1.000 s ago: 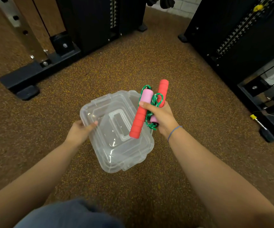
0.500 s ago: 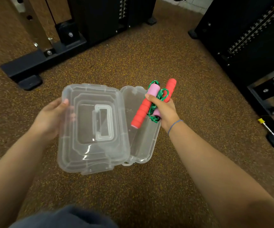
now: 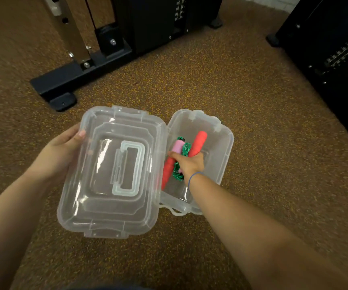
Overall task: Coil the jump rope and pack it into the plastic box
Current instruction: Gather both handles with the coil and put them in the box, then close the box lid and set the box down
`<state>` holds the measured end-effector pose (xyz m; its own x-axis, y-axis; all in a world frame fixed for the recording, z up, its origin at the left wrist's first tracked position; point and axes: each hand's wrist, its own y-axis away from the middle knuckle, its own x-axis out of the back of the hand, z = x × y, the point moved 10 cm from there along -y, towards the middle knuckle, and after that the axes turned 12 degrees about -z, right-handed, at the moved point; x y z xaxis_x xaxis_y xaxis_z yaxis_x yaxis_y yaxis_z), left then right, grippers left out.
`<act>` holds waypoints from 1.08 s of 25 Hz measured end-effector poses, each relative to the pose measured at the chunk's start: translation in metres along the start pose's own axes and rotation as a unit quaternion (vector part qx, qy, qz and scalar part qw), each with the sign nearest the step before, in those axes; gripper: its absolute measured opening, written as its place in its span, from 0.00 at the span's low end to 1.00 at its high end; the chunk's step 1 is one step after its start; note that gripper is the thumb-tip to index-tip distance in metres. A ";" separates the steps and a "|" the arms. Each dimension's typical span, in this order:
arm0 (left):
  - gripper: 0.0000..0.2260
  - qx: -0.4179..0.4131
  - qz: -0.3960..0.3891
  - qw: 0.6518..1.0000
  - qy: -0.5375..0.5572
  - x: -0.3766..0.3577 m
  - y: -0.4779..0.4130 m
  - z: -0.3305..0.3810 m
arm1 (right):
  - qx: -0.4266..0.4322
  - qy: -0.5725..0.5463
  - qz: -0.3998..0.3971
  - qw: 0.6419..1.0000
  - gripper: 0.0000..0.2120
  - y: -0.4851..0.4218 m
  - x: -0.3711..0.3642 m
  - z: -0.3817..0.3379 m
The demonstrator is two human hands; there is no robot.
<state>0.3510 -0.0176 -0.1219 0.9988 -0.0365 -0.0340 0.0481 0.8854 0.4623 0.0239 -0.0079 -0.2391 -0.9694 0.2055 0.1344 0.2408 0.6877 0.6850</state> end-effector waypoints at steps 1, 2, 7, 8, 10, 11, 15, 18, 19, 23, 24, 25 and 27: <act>0.12 0.002 0.000 1.000 -0.004 0.003 0.000 -0.003 | -0.016 0.010 -0.002 1.000 0.31 -0.006 0.000 0.003; 0.12 0.005 -0.006 1.000 -0.006 0.001 0.002 -0.006 | -0.029 0.025 -0.003 0.999 0.32 -0.011 0.001 0.006; 0.12 0.005 -0.027 1.000 -0.004 -0.002 0.001 -0.013 | -0.050 0.059 -0.006 0.997 0.34 -0.015 0.000 0.018; 0.12 0.005 -0.030 1.000 -0.004 -0.003 -0.001 -0.012 | -0.050 0.059 -0.007 0.997 0.34 -0.016 -0.001 0.021; 0.13 0.007 -0.034 0.999 -0.006 -0.003 -0.002 -0.012 | -0.055 0.067 -0.009 0.996 0.35 -0.018 0.001 0.026; 0.14 0.008 -0.035 0.999 -0.007 -0.001 -0.002 -0.013 | -0.059 0.072 -0.012 0.996 0.36 -0.017 0.003 0.028; 0.16 0.003 -0.040 0.999 -0.003 -0.001 -0.004 -0.012 | -0.080 0.087 -0.021 0.993 0.39 -0.020 0.008 0.039; 0.14 0.002 -0.043 0.999 0.004 -0.003 -0.005 -0.012 | -0.094 0.148 -0.027 0.984 0.38 -0.021 0.009 0.042; 0.13 0.002 -0.044 0.999 0.006 -0.005 -0.005 -0.012 | -0.100 0.172 -0.024 0.980 0.39 -0.021 0.009 0.043; 0.11 -0.003 -0.045 0.999 0.014 -0.014 -0.005 -0.009 | -0.102 0.185 -0.035 0.977 0.39 -0.016 0.002 0.044; 0.11 -0.006 -0.045 0.999 0.014 -0.017 -0.004 -0.006 | -0.102 0.187 -0.032 0.976 0.38 -0.012 0.003 0.041; 0.12 -0.007 -0.049 0.999 0.012 -0.019 -0.005 -0.005 | -0.103 0.201 -0.036 0.974 0.35 -0.009 0.003 0.036; 0.14 -0.011 -0.055 0.998 0.008 -0.026 -0.005 0.001 | -0.088 0.257 -0.045 0.961 0.24 -0.004 0.006 0.019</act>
<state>0.3244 -0.0216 -0.1228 0.9872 -0.1266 -0.0973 0.1566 0.8869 0.4347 0.0174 0.0034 -0.2546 -0.8927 -0.2513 0.3740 0.1865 0.5496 0.8144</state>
